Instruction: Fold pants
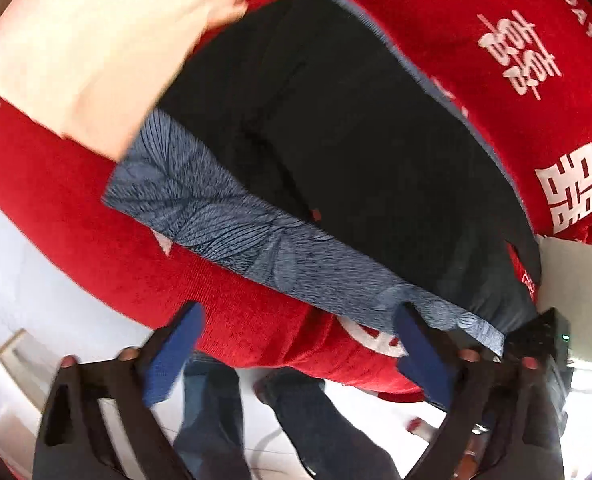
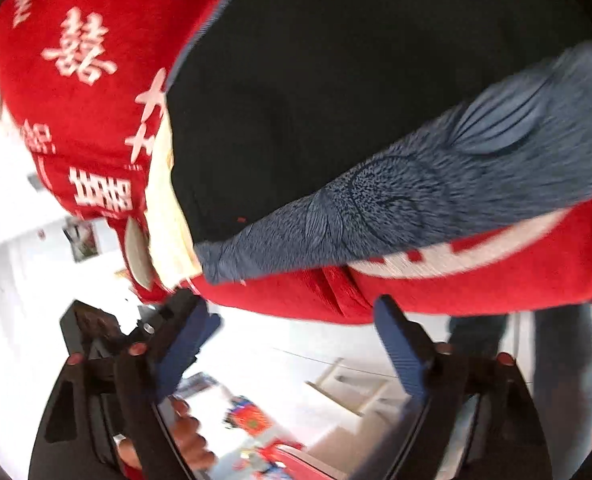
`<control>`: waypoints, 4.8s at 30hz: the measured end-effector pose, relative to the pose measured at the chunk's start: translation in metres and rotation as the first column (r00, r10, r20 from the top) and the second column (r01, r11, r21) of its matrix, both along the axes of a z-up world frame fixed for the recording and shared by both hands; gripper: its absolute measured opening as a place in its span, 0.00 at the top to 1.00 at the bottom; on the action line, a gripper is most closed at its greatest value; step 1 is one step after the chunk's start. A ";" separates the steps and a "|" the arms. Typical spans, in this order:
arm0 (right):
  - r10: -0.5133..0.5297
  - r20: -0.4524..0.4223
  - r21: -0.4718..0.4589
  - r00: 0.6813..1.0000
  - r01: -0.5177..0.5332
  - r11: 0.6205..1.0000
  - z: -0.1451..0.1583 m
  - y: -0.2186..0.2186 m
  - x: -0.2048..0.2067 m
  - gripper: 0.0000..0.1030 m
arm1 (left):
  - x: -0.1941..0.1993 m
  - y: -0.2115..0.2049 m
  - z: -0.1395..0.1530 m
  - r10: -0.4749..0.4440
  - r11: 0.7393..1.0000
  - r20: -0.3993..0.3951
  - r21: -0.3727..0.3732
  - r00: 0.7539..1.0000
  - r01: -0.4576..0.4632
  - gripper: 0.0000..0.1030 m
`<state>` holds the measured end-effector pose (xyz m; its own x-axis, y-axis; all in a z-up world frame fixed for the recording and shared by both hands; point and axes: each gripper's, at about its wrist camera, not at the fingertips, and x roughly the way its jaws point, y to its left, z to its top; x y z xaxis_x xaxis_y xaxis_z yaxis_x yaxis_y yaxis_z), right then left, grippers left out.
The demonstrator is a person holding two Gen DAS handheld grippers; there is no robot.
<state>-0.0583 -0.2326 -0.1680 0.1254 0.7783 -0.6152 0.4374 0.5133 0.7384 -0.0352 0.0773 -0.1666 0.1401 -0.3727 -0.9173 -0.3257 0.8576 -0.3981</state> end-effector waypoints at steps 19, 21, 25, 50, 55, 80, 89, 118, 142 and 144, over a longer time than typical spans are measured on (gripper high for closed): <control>-0.178 0.130 0.136 0.976 0.160 0.978 0.009 -0.006 0.030 0.79 | 0.025 0.010 -0.039 0.111 0.965 0.001 -0.240 0.994 -0.107 0.10; -0.175 0.144 0.148 0.974 0.154 0.977 0.016 -0.008 0.031 0.79 | 0.032 0.014 -0.040 0.168 0.951 -0.005 -0.264 0.986 -0.163 0.10; -0.140 0.162 0.136 0.977 0.118 0.984 0.020 -0.007 0.032 0.79 | 0.049 0.018 -0.036 0.233 0.949 0.001 -0.219 0.972 -0.227 0.35; -0.595 -0.011 0.203 0.803 0.585 0.785 -0.037 -0.112 -0.038 0.94 | 0.083 0.002 0.002 -0.056 0.988 0.052 -0.141 0.997 0.063 0.79; -0.351 0.213 0.014 0.912 0.356 0.934 0.044 -0.105 0.008 0.94 | 0.093 0.004 0.037 -0.061 0.986 0.106 -0.150 0.993 0.076 0.79; 0.091 0.099 -0.142 0.991 -0.077 0.987 -0.024 -0.156 0.312 0.90 | 0.322 -0.037 -0.019 -0.082 0.996 0.093 -0.013 0.992 0.083 0.73; 0.228 0.221 -0.232 0.948 -0.176 0.957 0.047 -0.146 0.307 0.35 | 0.288 -0.038 0.048 -0.140 0.972 0.137 0.206 0.981 0.110 0.22; 0.000 0.158 -0.383 0.987 0.061 0.922 0.082 -0.266 0.107 0.35 | 0.187 -0.270 0.025 -0.521 0.827 -0.017 0.237 0.853 0.510 0.10; -0.265 0.178 -0.423 0.948 0.317 0.849 0.042 -0.374 -0.098 0.40 | 0.102 -0.385 0.017 -0.630 0.773 0.002 0.097 0.776 0.627 0.10; -0.246 0.202 -0.375 0.948 0.307 0.875 0.041 -0.377 -0.095 0.50 | 0.104 -0.396 0.011 -0.619 0.783 -0.006 0.072 0.785 0.618 0.10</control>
